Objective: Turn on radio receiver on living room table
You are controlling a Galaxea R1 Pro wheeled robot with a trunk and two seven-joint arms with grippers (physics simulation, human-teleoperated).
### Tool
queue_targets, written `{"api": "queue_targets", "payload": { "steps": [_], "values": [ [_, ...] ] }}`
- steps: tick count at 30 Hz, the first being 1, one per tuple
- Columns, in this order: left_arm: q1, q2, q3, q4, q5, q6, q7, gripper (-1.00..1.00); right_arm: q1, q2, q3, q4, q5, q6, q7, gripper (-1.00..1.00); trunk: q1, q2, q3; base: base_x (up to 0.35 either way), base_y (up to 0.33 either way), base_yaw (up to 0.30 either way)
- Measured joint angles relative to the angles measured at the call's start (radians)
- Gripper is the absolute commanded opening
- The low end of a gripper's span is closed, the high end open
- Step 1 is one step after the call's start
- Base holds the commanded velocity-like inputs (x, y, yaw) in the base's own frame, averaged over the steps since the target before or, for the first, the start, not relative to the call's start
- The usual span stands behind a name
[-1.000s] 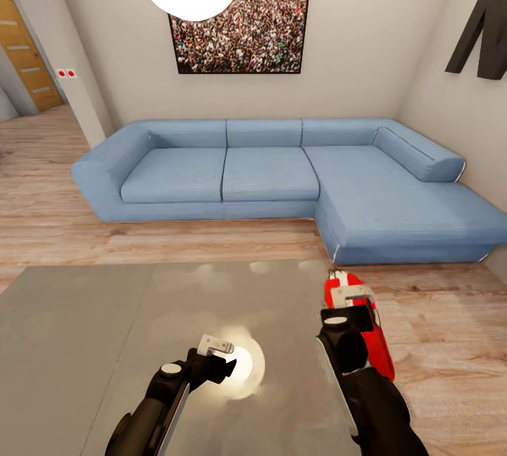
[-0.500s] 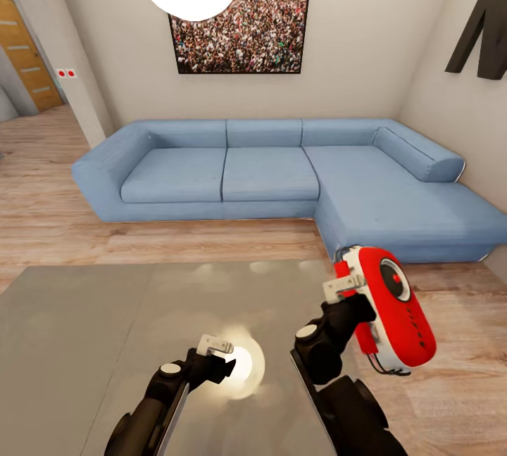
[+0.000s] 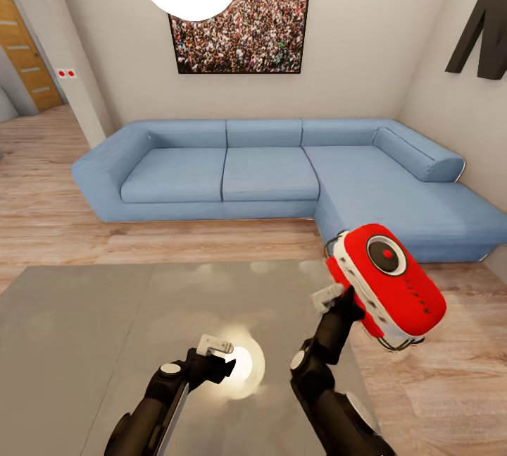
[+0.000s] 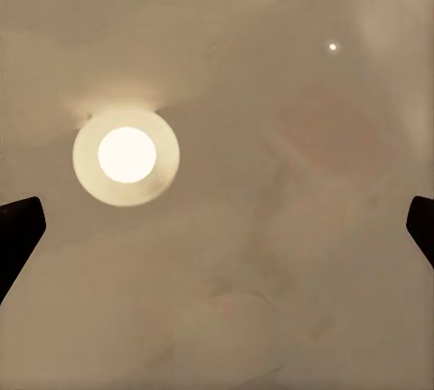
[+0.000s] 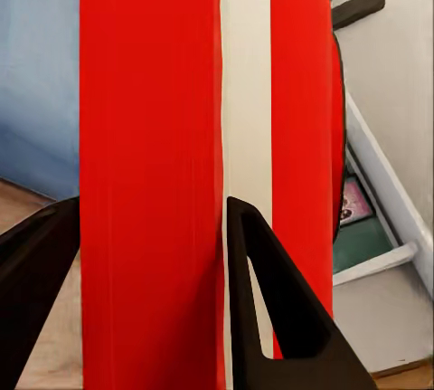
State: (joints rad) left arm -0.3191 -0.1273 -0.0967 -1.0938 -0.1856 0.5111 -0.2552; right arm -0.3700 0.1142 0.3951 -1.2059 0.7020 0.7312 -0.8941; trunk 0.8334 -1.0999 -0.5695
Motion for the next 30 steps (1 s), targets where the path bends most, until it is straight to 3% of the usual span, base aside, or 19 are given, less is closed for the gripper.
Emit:
{"api": "queue_targets", "payload": {
  "steps": [4, 5, 6, 8, 10, 12, 16, 20, 21, 24, 28, 30],
  "values": [
    [0.0, 0.0, 0.0, 0.0, 0.0, 0.001, 0.0, 1.0, -0.008, -0.088, -0.026, 0.02, 0.057, -0.07, 0.04, -1.0, 0.0, 0.0, 0.0, 0.0, 0.0, 0.0],
    [0.0, 0.0, 0.0, 0.0, 0.0, 0.001, 0.0, 1.0, -0.008, -0.129, -0.026, 0.015, 0.074, -0.114, 0.08, -1.0, 0.0, 0.0, 0.0, 0.0, 0.0, 0.0],
    [0.0, 0.0, 0.0, 0.0, 0.0, 0.001, 0.0, 1.0, -0.008, -0.144, -0.028, 0.013, 0.09, -0.113, 0.084, -1.0, 0.0, 0.0, 0.0, 0.0, 0.0, 0.0],
    [0.0, 0.0, 0.0, 0.0, 0.0, 0.001, 0.0, 1.0, -0.009, -0.187, -0.028, 0.009, 0.113, -0.188, 0.117, -1.0, 0.0, 0.0, 0.0, 0.0, 0.0, 0.0],
    [0.0, 0.0, -0.001, 0.0, 0.0, 0.001, -0.002, 1.0, -0.009, -0.251, -0.029, 0.006, 0.161, -0.32, 0.134, -1.0, 0.0, 0.0, 0.0, 0.0, 0.0, 0.0],
    [0.0, 0.0, 0.0, 0.0, 0.0, 0.004, -0.003, 1.0, -0.009, -0.281, -0.031, 0.006, 0.174, -0.391, 0.139, -1.0, 0.0, 0.0, 0.0, 0.0, 0.0, 0.0],
    [0.0, 0.0, -0.001, -0.008, 0.004, 0.017, -0.007, 1.0, -0.009, -0.342, -0.026, 0.007, 0.247, -0.506, 0.18, -1.0, 0.0, 0.0, 0.0, 0.0, 0.0, 0.0],
    [0.0, 0.001, -0.003, -0.082, 0.036, 0.065, -0.016, 1.0, -0.008, -0.364, -0.018, 0.011, 0.313, -0.637, 0.293, -1.0, 0.0, 0.0, 0.0, 0.0, 0.0, 0.0],
    [0.0, 0.001, -0.004, -0.114, 0.044, 0.108, -0.027, 1.0, -0.008, -0.363, -0.018, 0.019, 0.334, -0.684, 0.32, -1.0, 0.0, 0.0, 0.0, 0.0, 0.0, 0.0],
    [0.0, 0.005, -0.005, -0.177, 0.05, 0.203, -0.041, 1.0, -0.008, -0.359, -0.015, 0.045, 0.372, -0.729, 0.335, -1.0, 0.0, 0.0, 0.0, 0.0, 0.0, 0.0],
    [0.0, 0.015, -0.007, -0.272, 0.054, 0.362, -0.051, 1.0, -0.009, -0.35, -0.009, 0.072, 0.461, -0.756, 0.34, -1.0, 0.0, 0.0, 0.0, 0.0, 0.0, 0.0],
    [0.0, 0.017, -0.007, -0.292, 0.054, 0.393, -0.052, 1.0, -0.009, -0.349, -0.008, 0.077, 0.48, -0.755, 0.342, -1.0, 0.0, 0.0, 0.0, 0.0, 0.0, 0.0]
  ]
}}
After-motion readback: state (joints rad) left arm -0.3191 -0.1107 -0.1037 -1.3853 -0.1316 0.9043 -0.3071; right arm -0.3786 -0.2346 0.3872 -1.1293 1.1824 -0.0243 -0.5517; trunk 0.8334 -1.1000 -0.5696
